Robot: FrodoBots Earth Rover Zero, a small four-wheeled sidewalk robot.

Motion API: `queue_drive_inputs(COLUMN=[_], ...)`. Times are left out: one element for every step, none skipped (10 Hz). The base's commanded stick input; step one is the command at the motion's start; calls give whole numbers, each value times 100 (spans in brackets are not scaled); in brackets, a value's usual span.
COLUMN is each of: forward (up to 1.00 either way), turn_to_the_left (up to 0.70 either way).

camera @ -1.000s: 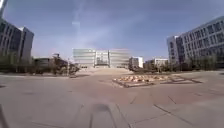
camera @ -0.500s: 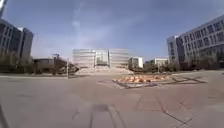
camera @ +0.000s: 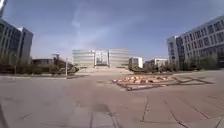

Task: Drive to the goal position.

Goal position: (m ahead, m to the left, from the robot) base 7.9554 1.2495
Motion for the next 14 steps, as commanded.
queue_drive_inputs(forward=[70, 70, 70, 70, 70, 70, 70, 70, 70, 70, 70, 70, 70, 70], turn_to_the_left=[0, 0, 0, 0, 0, 0, 0, 0, 0, 0, 0, 0, 0, 0])
